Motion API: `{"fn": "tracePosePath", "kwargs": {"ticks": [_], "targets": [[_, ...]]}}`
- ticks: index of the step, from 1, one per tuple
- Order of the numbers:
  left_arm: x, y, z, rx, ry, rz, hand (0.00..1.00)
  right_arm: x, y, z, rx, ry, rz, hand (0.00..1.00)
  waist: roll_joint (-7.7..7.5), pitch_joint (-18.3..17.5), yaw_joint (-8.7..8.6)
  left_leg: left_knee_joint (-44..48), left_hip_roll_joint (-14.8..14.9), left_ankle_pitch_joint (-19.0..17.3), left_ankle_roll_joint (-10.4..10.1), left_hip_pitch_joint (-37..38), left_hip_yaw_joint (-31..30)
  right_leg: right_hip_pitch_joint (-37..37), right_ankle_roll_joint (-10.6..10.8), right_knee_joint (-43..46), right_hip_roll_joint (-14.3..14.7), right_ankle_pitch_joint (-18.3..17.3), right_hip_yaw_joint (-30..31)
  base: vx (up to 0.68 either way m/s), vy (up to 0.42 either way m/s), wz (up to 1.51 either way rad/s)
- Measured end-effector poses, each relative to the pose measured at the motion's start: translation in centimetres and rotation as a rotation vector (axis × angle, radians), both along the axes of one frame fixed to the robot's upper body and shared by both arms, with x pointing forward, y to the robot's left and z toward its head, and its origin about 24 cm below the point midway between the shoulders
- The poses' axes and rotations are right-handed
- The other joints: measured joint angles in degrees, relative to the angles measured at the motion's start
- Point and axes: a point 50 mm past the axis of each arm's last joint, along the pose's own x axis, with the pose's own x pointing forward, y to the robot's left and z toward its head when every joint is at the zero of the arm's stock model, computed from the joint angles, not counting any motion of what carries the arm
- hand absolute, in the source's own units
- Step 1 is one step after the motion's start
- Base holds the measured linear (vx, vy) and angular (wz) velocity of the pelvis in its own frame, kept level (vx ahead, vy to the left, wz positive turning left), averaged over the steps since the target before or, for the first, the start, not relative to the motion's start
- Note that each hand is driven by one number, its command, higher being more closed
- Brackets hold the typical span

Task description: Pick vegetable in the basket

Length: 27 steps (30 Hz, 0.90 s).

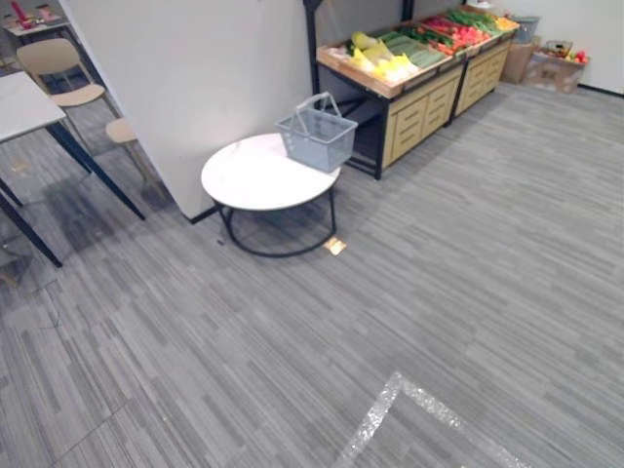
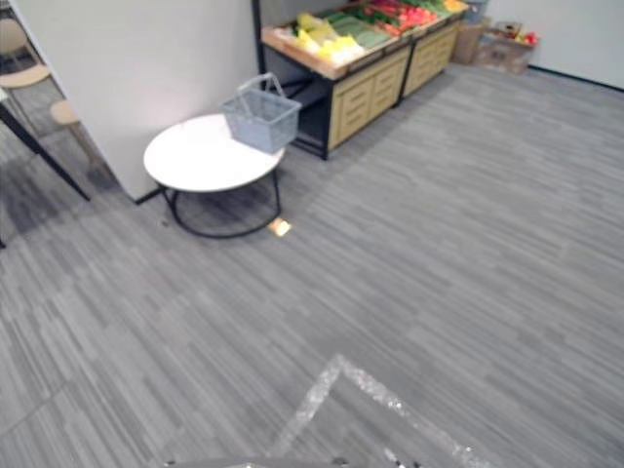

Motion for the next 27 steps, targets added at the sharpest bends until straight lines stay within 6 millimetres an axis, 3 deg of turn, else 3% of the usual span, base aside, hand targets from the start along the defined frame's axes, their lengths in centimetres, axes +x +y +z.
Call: {"fn": "tracePosePath", "kwargs": {"ticks": [9, 27], "targets": [[-0.21, 0.02, -0.02, 0.004, 0.004, 0.023, 0.0, -0.08, 0.16, -0.03, -0.003, 0.005, 0.007, 0.0, -0.27, 0.0, 0.04, -1.0, 0.0, 0.3, 0.6, 0.0, 0.2, -0.1, -0.1, -0.6, 0.2, 0.1, -0.1, -0.04, -0.028, -0.01], [-0.62, 0.28, -0.06, 0.006, 0.017, 0.061, 0.0, -0.16, 0.47, -0.1, 0.016, 0.001, 0.004, 0.0, -0.51, -0.3, 0.11, -1.0, 0.1, -0.2, -0.2, 1.1, 0.5, 1.5, -0.1, -1.9, 0.3, 0.4, 0.0, -0.01, -0.032, 0.0]]}}
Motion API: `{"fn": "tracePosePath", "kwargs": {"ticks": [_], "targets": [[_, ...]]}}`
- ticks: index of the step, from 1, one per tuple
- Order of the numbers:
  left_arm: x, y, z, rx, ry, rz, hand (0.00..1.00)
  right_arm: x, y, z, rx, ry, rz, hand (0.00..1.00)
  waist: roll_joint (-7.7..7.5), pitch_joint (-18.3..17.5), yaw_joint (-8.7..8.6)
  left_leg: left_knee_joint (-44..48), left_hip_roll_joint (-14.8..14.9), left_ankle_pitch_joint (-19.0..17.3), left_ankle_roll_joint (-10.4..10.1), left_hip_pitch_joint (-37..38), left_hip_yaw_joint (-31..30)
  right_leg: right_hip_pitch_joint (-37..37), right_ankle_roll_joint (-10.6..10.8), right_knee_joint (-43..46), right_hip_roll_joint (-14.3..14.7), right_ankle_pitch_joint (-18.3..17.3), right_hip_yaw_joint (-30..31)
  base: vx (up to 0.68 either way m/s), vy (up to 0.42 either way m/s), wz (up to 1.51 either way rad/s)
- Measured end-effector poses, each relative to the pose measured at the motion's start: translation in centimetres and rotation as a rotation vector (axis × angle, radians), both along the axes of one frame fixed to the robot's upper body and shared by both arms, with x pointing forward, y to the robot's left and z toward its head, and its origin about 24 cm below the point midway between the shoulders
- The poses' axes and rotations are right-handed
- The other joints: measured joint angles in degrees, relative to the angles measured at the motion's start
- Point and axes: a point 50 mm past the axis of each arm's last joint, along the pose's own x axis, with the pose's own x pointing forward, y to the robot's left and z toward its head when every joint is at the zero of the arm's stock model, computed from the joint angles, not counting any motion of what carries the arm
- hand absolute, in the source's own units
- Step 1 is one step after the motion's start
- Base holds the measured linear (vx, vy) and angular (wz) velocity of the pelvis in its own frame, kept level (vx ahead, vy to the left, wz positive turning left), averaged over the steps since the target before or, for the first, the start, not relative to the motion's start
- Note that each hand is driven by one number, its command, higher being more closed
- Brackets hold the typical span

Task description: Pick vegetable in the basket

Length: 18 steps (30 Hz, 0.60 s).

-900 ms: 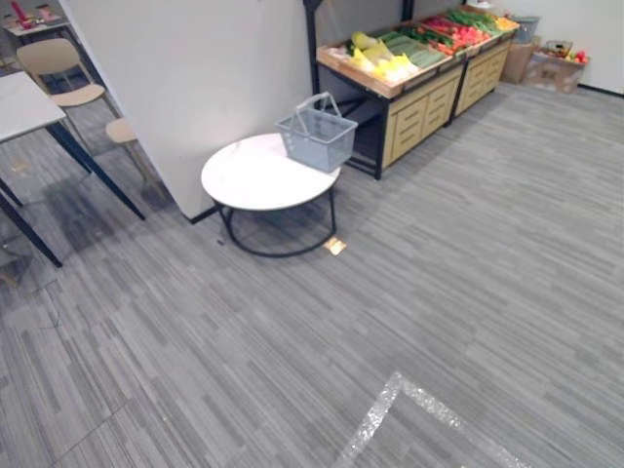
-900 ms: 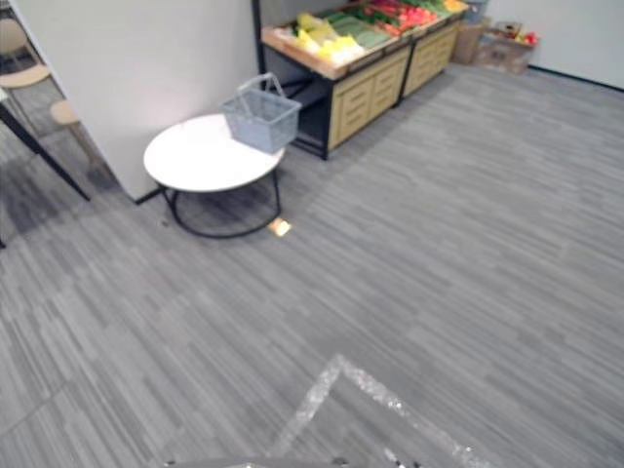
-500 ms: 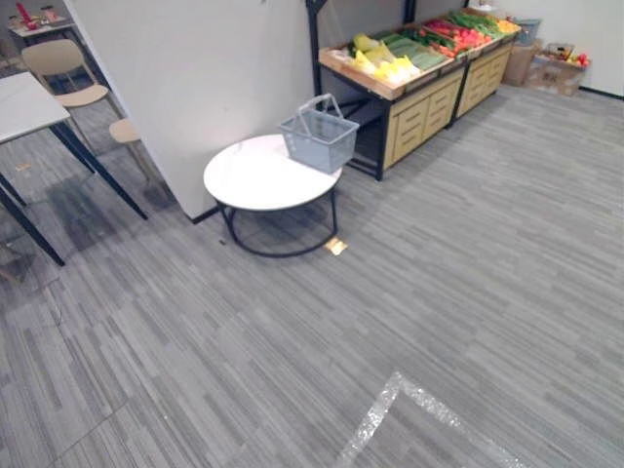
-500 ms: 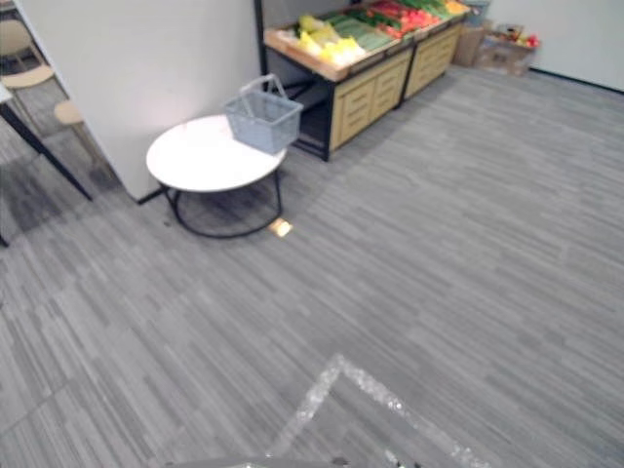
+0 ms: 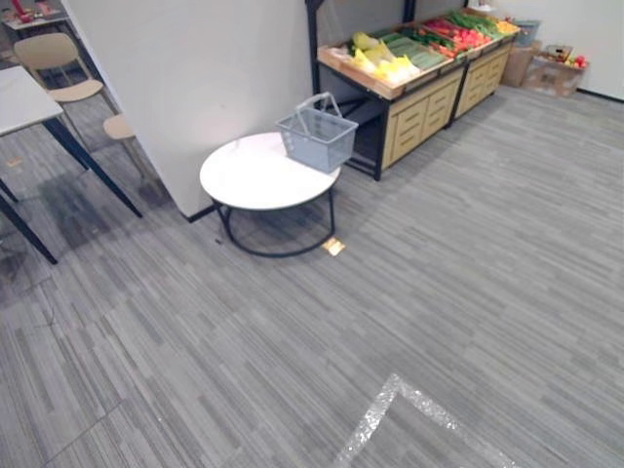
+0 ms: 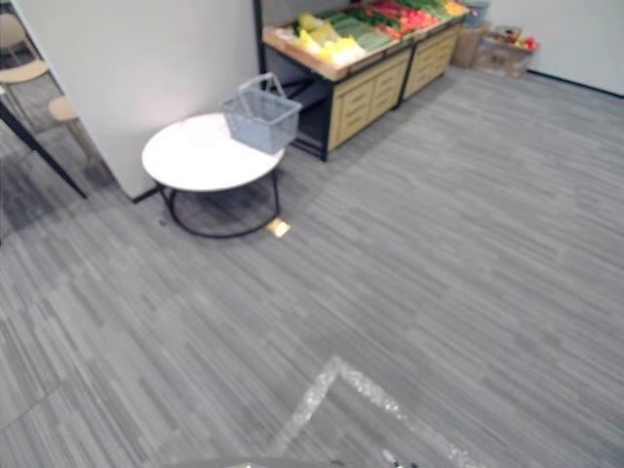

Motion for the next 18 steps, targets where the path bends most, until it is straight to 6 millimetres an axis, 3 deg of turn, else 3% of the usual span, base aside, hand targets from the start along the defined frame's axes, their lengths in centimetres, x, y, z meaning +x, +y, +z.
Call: {"fn": "tracePosePath", "kwargs": {"ticks": [18], "targets": [[0.51, 0.11, 0.06, 0.025, -0.007, -0.008, 0.0, 0.29, -0.28, 0.09, -0.059, 0.021, 0.059, 0.0, 0.05, 0.1, -0.09, 0.5, 0.8, 0.1, 0.0, -2.2, -0.1, -2.9, -0.7, 2.4, 0.6, -0.7, 0.0, -0.02, -0.037, -0.01]]}}
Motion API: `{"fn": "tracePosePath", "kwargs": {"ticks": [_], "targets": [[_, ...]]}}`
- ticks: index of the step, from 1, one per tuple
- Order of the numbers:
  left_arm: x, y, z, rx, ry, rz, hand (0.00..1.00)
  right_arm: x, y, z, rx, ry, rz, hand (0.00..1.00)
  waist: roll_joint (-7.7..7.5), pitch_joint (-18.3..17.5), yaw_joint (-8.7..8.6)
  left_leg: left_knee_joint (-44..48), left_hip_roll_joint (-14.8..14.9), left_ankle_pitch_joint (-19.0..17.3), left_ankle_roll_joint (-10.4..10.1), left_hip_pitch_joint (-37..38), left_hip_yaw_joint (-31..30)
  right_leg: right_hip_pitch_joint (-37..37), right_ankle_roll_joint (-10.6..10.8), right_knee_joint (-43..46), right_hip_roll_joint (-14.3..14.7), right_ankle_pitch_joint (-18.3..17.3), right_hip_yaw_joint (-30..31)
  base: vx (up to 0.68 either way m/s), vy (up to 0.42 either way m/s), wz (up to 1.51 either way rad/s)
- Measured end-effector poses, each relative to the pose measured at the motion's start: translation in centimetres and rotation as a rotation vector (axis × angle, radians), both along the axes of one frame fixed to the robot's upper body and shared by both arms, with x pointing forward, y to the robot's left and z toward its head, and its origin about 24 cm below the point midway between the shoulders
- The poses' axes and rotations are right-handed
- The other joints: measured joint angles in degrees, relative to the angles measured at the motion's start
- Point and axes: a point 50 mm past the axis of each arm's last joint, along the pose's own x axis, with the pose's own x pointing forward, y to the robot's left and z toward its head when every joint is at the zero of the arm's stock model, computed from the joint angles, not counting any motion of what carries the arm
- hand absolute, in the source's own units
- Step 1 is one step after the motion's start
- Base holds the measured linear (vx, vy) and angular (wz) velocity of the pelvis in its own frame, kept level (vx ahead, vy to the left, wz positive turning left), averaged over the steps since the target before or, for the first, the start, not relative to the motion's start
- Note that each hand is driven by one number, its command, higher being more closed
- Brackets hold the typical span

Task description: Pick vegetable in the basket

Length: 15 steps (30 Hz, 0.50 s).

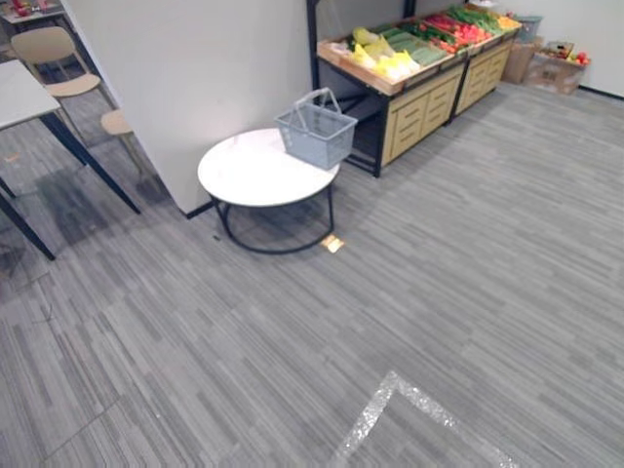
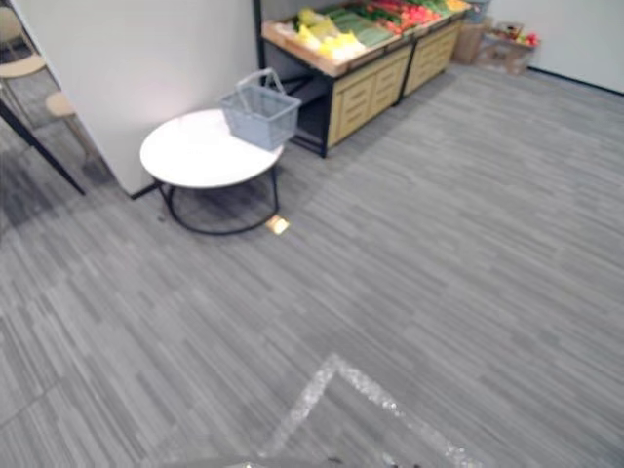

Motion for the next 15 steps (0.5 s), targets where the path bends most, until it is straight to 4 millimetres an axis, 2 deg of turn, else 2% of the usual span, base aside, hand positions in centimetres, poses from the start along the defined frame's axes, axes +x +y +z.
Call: {"fn": "tracePosePath", "kwargs": {"ticks": [3, 4, 6, 7, 9, 10, 11, 12, 13, 14, 15], "targets": [[1.3, 0.3, 0.2, 0.017, -0.03, -0.002, 0.0, 1.8, 0.0, 0.2, 0.0, -0.043, 0.005, 0.0, -0.39, 2.0, 0.01, 1.8, 0.2, 0.1, 0.0, -2.6, 0.4, -6.3, -0.3, 9.3, -0.8, -4.0, 0.1, -0.06, -0.032, -0.05], [2.5, 0.7, 0.5, 0.039, -0.066, -0.004, 0.0, 2.8, 0.3, 0.3, 0.002, -0.065, 0.008, 0.0, -1.3, 3.3, -0.04, 2.8, 0.0, 0.1, -0.1, -4.7, 0.4, -10.3, -1.0, 14.7, -1.5, -6.4, 0.1, -0.11, -0.06, 0.03], [2.8, 0.9, 0.5, 0.049, -0.075, 0.001, 0.0, 3.0, 0.3, 0.3, -0.002, -0.072, 0.006, 0.0, -1.53, 3.5, -0.1, 2.9, 0.0, 0.1, -0.4, -5.4, 0.0, -11.9, -1.6, 16.8, -1.9, -7.7, 0.0, -0.06, -0.076, 0.09], [2.9, 0.8, 0.6, 0.052, -0.082, 0.011, 0.0, 3.0, 0.2, 0.3, -0.004, -0.076, -0.002, 0.0, -1.48, 4.3, -0.34, 3.0, 0.1, -0.4, -1.2, -5.1, -0.1, -12.2, -2.0, 18.1, -1.9, -9.0, -0.4, 0.0, -0.108, 0.13], [3.1, 0.8, 0.6, 0.052, -0.089, 0.047, 0.0, 3.0, 0.1, 0.4, -0.011, -0.082, -0.002, 0.0, -1.45, 4.7, -0.36, 9.5, 1.9, -4.3, -2.9, -7.2, 1.2, -12.5, -3.3, 20.7, -1.7, -11.8, -0.4, 0.01, -0.141, 0.02], [2.7, 0.7, 0.5, 0.048, -0.087, 0.074, 0.0, 3.1, 0.0, 0.5, -0.016, -0.087, 0.0, 0.0, -1.19, 5.0, 0.11, 16.1, 3.9, -6.6, -4.6, -9.1, 2.0, -12.0, -4.1, 21.1, -1.1, -12.6, -0.3, 0.07, -0.197, -0.08], [2.6, 1.1, 0.6, 0.052, -0.1, 0.125, 0.0, 3.3, 0.1, 0.5, -0.018, -0.093, 0.01, 0.0, -1.46, 5.8, 0.16, 29.6, 6.8, -7.4, -4.8, -14.2, 3.2, -10.9, -4.8, 21.6, -0.6, -13.5, -0.4, 0.1, -0.258, -0.06], [2.7, 0.9, 0.7, 0.045, -0.124, 0.178, 0.0, 3.2, 0.2, 0.5, -0.026, -0.094, 0.026, 0.0, -1.48, 6.7, 0.19, 43.8, 10.1, -4.6, -0.7, -19.8, 2.9, -9.1, -5.5, 21.8, 0.1, -14.3, -0.8, 0.11, -0.207, -0.02], [2.7, 1.0, 0.8, 0.046, -0.141, 0.205, 0.0, 3.1, 0.2, 0.6, -0.03, -0.097, 0.029, 0.0, -1.65, 7.2, 0.43, 49.6, 11.6, -2.3, 1.3, -22.1, 2.7, -7.9, -5.8, 22.0, 0.4, -14.9, -0.9, 0.15, -0.159, 0.03], [2.4, 1.0, 0.8, 0.041, -0.147, 0.223, 0.0, 2.9, 0.4, 0.6, -0.037, -0.093, 0.051, 0.0, -1.84, 7.5, 1.12, 57.7, 12.9, -1.7, 1.6, -25.4, 2.0, -5.9, -6.5, 22.8, 0.4, -16.2, -0.9, 0.22, -0.092, 0.07], [2.6, 0.8, 0.9, 0.036, -0.156, 0.22, 0.0, 2.9, 0.4, 0.6, -0.041, -0.088, 0.078, 0.0, -1.64, 7.6, 1.53, 61.5, 12.3, -2.4, 0.5, -27.9, 0.6, -4.0, -6.6, 22.6, 0.3, -17.4, -0.8, 0.25, -0.07, 0.08]]}}
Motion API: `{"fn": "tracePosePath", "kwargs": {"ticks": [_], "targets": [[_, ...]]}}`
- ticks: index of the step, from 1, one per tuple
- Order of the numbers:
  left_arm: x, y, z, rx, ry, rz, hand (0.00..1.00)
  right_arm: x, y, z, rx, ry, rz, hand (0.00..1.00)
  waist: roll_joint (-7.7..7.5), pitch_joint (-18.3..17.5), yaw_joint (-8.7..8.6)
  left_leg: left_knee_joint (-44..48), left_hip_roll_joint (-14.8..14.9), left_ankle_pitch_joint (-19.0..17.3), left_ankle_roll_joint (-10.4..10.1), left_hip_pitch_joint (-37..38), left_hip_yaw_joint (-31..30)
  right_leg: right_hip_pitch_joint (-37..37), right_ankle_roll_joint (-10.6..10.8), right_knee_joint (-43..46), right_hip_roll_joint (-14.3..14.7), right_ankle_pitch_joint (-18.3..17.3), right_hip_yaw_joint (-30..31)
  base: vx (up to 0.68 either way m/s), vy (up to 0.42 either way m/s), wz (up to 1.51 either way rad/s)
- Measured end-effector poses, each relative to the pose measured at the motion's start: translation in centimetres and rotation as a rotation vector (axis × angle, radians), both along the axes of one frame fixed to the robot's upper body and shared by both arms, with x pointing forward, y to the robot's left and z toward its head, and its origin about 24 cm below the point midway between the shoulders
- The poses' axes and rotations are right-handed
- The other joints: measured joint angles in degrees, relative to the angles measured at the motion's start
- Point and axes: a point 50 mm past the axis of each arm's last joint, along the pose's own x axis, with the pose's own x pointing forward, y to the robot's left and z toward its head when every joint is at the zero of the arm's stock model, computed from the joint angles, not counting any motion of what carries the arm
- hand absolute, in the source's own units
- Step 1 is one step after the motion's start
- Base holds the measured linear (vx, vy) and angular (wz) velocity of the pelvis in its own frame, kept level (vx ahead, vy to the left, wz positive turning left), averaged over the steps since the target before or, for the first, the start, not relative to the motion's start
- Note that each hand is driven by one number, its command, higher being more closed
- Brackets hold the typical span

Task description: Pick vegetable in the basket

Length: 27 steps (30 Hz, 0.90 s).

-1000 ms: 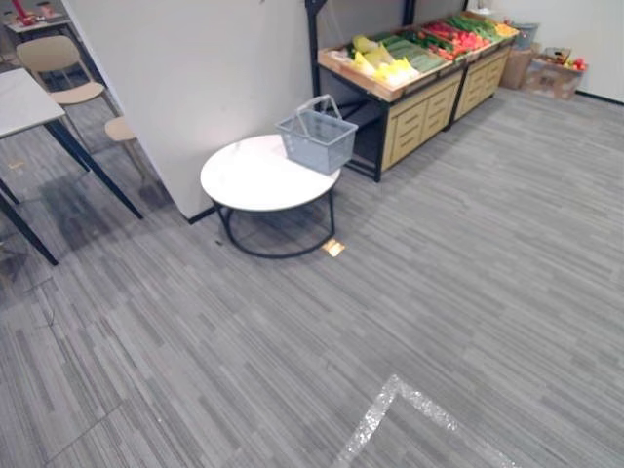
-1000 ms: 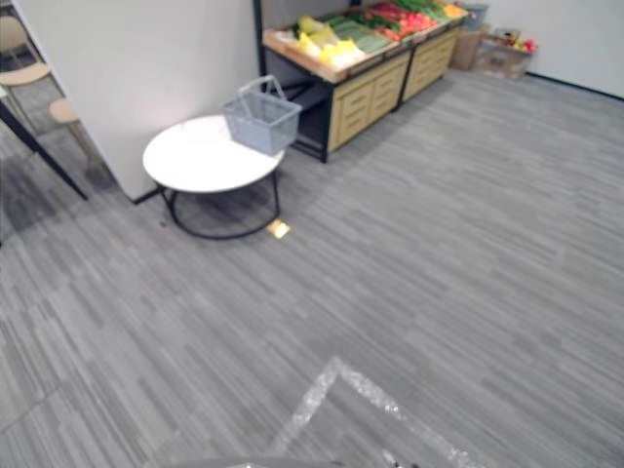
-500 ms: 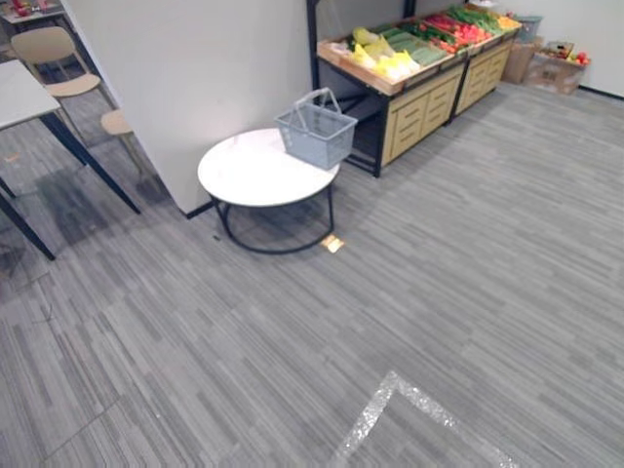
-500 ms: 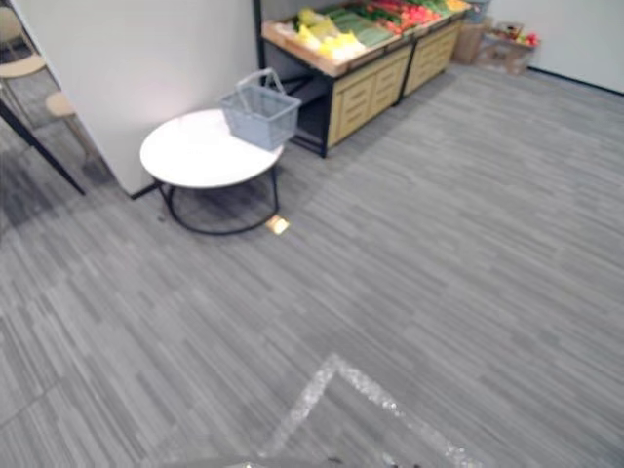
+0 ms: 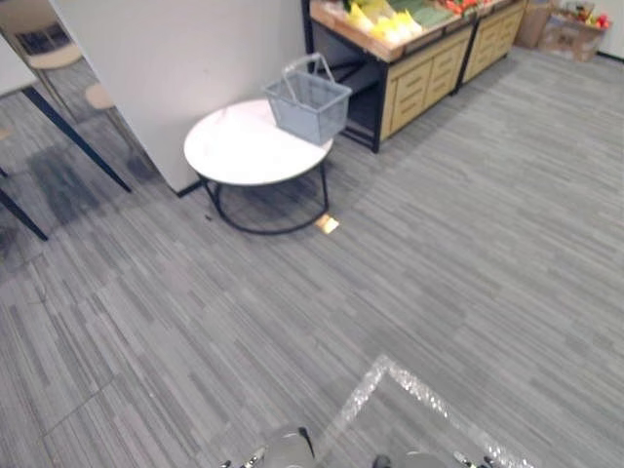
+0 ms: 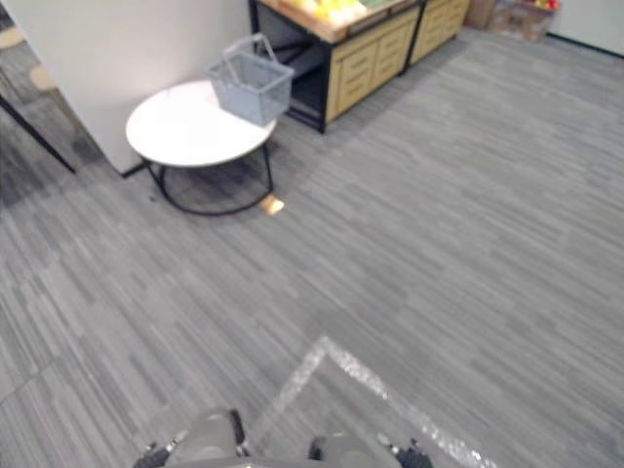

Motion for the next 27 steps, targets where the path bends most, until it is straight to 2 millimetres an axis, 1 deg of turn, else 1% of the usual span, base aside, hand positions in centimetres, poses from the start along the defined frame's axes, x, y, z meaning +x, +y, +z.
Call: {"fn": "tracePosePath", "kwargs": {"ticks": [1, 2, 3, 4, 5, 6, 7, 8, 9, 10, 11, 12, 13, 14, 15, 16, 17, 18, 19, 20, 21, 22, 23, 24, 25, 26, 27], "targets": [[0.1, -0.1, 0.0, -0.003, -0.005, -0.001, 0.0, 0.2, -0.1, 0.1, -0.004, -0.005, 0.013, 0.0, 0.07, 0.0, 0.21, 0.3, -0.5, -0.3, -0.5, -1.2, -0.4, 0.6, 0.1, -0.3, -0.1, -0.4, 0.1, 0.34, -0.04, 0.07], [0.2, -0.5, 0.0, -0.012, -0.011, 0.001, 0.0, 1.0, -0.2, 0.3, -0.011, -0.031, 0.03, 0.0, 0.17, 0.0, 0.32, -2.2, -1.9, -1.0, -1.4, -3.6, -0.9, 1.7, 0.9, -1.2, -0.2, -0.5, 0.4, 0.3, -0.004, -0.08], [0.1, -0.6, -0.1, -0.015, -0.01, 0.007, 0.0, 2.1, -0.2, 0.5, -0.013, -0.055, 0.04, 0.0, 0.33, 0.1, 0.51, -7.5, -3.0, -1.4, -1.1, -5.4, -0.8, 2.6, 1.0, -2.7, -0.3, -0.5, 1.1, 0.39, 0.037, -0.15], [0.0, -0.6, -0.1, -0.016, -0.007, 0.007, 0.0, 2.6, -0.2, 0.6, -0.013, -0.067, 0.044, 0.0, 0.36, 0.1, 0.58, -11.2, -3.7, -1.4, -1.0, -6.1, -0.7, 3.3, 1.2, -3.6, -0.3, -0.5, 1.5, 0.37, 0.078, -0.38], [-0.1, -0.7, -0.1, -0.019, -0.002, 0.008, 0.0, 3.5, 0.0, 0.8, -0.012, -0.087, 0.058, 0.0, 0.38, 0.1, 1.06, -20.0, -4.6, -0.5, -1.0, -6.6, -0.1, 4.7, 1.6, -5.4, -0.6, -0.4, 2.4, 0.39, 0.095, -0.47], [-0.4, -0.7, -0.2, -0.02, 0.004, 0.011, 0.0, 4.1, 0.3, 0.8, -0.01, -0.099, 0.08, 0.0, 0.44, 0.1, 1.52, -28.1, -5.0, 1.5, -1.4, -6.5, 0.6, 6.2, 2.2, -6.9, -0.7, -0.5, 3.2, 0.55, 0.16, -0.57], [-0.4, -0.8, -0.2, -0.022, 0.004, 0.011, 0.0, 4.4, 0.8, 0.9, -0.004, -0.11, 0.097, 0.0, 0.52, 0.1, 2.04, -38.3, -5.6, 4.7, -1.8, -6.3, 0.5, 8.5, 3.7, -8.6, -1.0, -1.1, 4.0, 0.39, 0.122, -0.44], [-0.4, -0.8, -0.2, -0.022, 0.002, 0.011, 0.0, 4.4, 1.1, 0.8, 0.001, -0.112, 0.1, 0.0, 0.52, 0.1, 2.32, -42.2, -5.7, 5.7, -1.8, -6.2, 0.5, 9.6, 4.6, -9.4, -1.2, -1.6, 4.5, 0.64, 0.264, -0.61], [-0.3, -0.9, -0.2, -0.023, -0.002, 0.011, 0.0, 4.4, 1.2, 0.8, 0.004, -0.112, 0.098, 0.0, 0.59, 0.0, 3.41, -47.6, -5.6, 6.2, -1.8, -6.1, 0.4, 12.5, 6.6, -11.4, -2.3, -2.7, 6.3, 0.45, 0.243, -0.59], [-0.3, -0.9, -0.2, -0.023, -0.004, 0.012, 0.0, 4.1, 1.3, 0.7, 0.007, -0.107, 0.094, 0.0, 0.56, -0.1, 3.68, -47.3, -5.5, 8.1, -1.4, -5.9, 0.4, 13.8, 7.3, -12.4, -3.0, -3.1, 7.0, 0.69, 0.387, -0.72], [-0.6, -0.6, -0.2, -0.016, 0.004, 0.006, 0.0, 4.2, 1.8, 0.7, 0.022, -0.111, 0.086, 0.0, 0.17, -0.8, 3.82, -44.4, -6.6, 13.5, -0.5, -6.3, 1.0, 14.7, 7.9, -12.1, -4.7, -3.0, 8.5, 0.48, 0.274, -0.43], [-0.6, -0.4, -0.1, -0.01, 0.003, 0.003, 0.0, 4.4, 2.1, 0.7, 0.031, -0.116, 0.087, 0.0, -0.49, -1.5, 3.73, -43.5, -7.5, 14.3, 0.9, -6.8, 0.9, 13.8, 8.6, -10.6, -5.8, -2.5, 9.1, 0.61, 0.339, -0.32], [-0.5, 0.2, 0.0, 0.005, -0.001, -0.004, 0.0, 4.6, 2.7, 0.6, 0.048, -0.121, 0.092, 0.0, -2.12, -2.5, 3.2, -42.5, -9.5, 12.1, 4.0, -7.2, 1.9, 10.4, 8.0, -5.4, -8.0, -0.6, 10.9, 0.62, 0.34, -0.05], [-0.4, 0.5, 0.0, 0.01, 0.002, -0.014, 0.0, 4.0, 2.7, 0.4, 0.052, -0.103, 0.086, 0.0, -2.99, -3.6, 3.09, -41.5, -11.1, 10.4, 6.0, -6.7, 2.5, 7.2, 8.4, 0.9, -9.2, 2.9, 12.8, 0.8, 0.437, 0.06], [-0.3, 0.6, 0.1, 0.012, 0.005, -0.022, 0.0, 3.8, 2.6, 0.3, 0.054, -0.092, 0.075, 0.0, -3.21, -3.7, 2.97, -41.0, -11.8, 9.3, 6.6, -5.9, 2.4, 6.4, 9.1, 4.1, -9.5, 5.5, 13.2, 0.7, 0.364, 0.25], [-0.2, 0.7, 0.0, 0.015, 0.018, -0.052, 0.0, 3.3, 2.4, 0.2, 0.058, -0.072, 0.059, 0.0, -3.44, -3.7, 2.2, -40.7, -13.1, 6.5, 7.4, -3.1, 2.3, 4.4, 11.0, 11.2, -9.9, 12.7, 13.5, 0.7, 0.354, 0.26], [-0.3, 0.9, 0.0, 0.017, 0.026, -0.075, 0.0, 3.1, 2.3, 0.1, 0.058, -0.067, 0.058, 0.0, -3.76, -3.7, 1.81, -41.2, -14.0, 4.5, 7.6, -0.2, 2.2, 2.0, 14.9, 18.0, -10.4, 20.9, 13.5, 0.63, 0.3, 0.18], [-0.3, 1.1, 0.1, 0.022, 0.032, -0.109, 0.0, 3.0, 2.3, 0.1, 0.058, -0.061, 0.072, 0.0, -3.86, -3.5, 1.55, -41.8, -14.7, 1.5, 7.3, 3.8, 2.1, -2.9, 18.6, 30.7, -10.8, 26.0, 13.5, 0.58, 0.275, -0.01], [-0.3, 1.1, 0.1, 0.024, 0.035, -0.121, 0.0, 3.0, 2.2, 0.1, 0.06, -0.065, 0.071, 0.0, -3.59, -3.3, 1.32, -42.1, -15.1, 0.4, 7.2, 5.9, 2.1, -5.7, 18.5, 37.5, -11.0, 25.8, 13.2, 0.66, 0.251, -0.08], [-0.1, 1.1, 0.1, 0.025, 0.043, -0.146, 0.0, 3.4, 1.8, 0.3, 0.044, -0.088, 0.076, 0.0, -3.43, -3.3, 0.12, -44.2, -15.9, -1.3, 7.3, 12.3, 1.8, -11.3, 15.9, 48.2, -10.6, 23.3, 11.2, 0.54, 0.181, 0.05], [0.2, 1.0, 0.1, 0.025, 0.038, -0.157, 0.0, 3.6, 1.4, 0.5, 0.031, -0.098, 0.079, 0.0, -2.97, -3.1, -0.59, -46.2, -16.3, -1.6, 7.5, 16.2, 1.1, -13.9, 14.6, 50.9, -10.5, 20.8, 9.1, 0.66, 0.183, 0.2], [0.8, 1.2, 0.2, 0.03, 0.025, -0.16, 0.0, 3.5, 0.9, 0.5, 0.018, -0.098, 0.084, 0.0, -2.73, -3.0, -1.12, -48.3, -16.7, -1.6, 7.5, 19.8, 0.3, -16.7, 13.3, 51.3, -10.7, 18.5, 6.9, 0.43, 0.089, 0.4], [1.6, 1.1, 0.4, 0.032, 0.005, -0.161, 0.0, 3.4, 0.7, 0.5, 0.013, -0.096, 0.075, 0.0, -2.54, -2.8, -1.29, -50.4, -17.0, -1.7, 7.5, 22.7, -0.4, -19.3, 12.2, 50.3, -11.4, 16.2, 4.9, 0.56, 0.081, 0.53], [2.7, 0.7, 0.5, 0.027, -0.032, -0.156, 0.0, 3.1, 0.4, 0.5, 0.011, -0.09, 0.053, 0.0, -2.42, -2.7, -1.43, -52.5, -17.3, -1.8, 7.3, 26.1, -1.1, -22.4, 10.8, 46.3, -12.4, 14.1, 2.5, 0.44, 0.034, 0.51], [3.2, 0.4, 0.6, 0.02, -0.047, -0.152, 0.0, 2.8, 0.3, 0.5, 0.01, -0.084, 0.043, 0.0, -2.28, -2.6, -1.37, -53.3, -17.3, -2.0, 6.9, 27.5, -1.1, -23.4, 10.2, 43.5, -12.9, 13.7, 1.4, 0.63, -0.011, 0.52], [3.8, -0.4, 0.7, 0.003, -0.077, -0.144, 0.0, 2.3, 0.1, 0.4, 0.009, -0.076, 0.028, 0.0, -2.02, -2.3, -1.42, -54.1, -17.3, -2.8, 5.9, 30.3, -1.8, -24.8, 9.7, 36.2, -13.7, 13.5, -0.6, 0.5, -0.054, 0.52], [4.3, -1.4, 0.6, -0.022, -0.098, -0.135, 0.0, 2.2, 0.0, 0.5, 0.003, -0.083, 0.021, 0.0, -1.22, -2.2, -1.55, -54.1, -16.4, -5.0, 5.5, 32.1, -2.9, -24.7, 9.5, 26.1, -13.8, 13.6, -2.5, 0.59, -0.113, 0.55]]}}
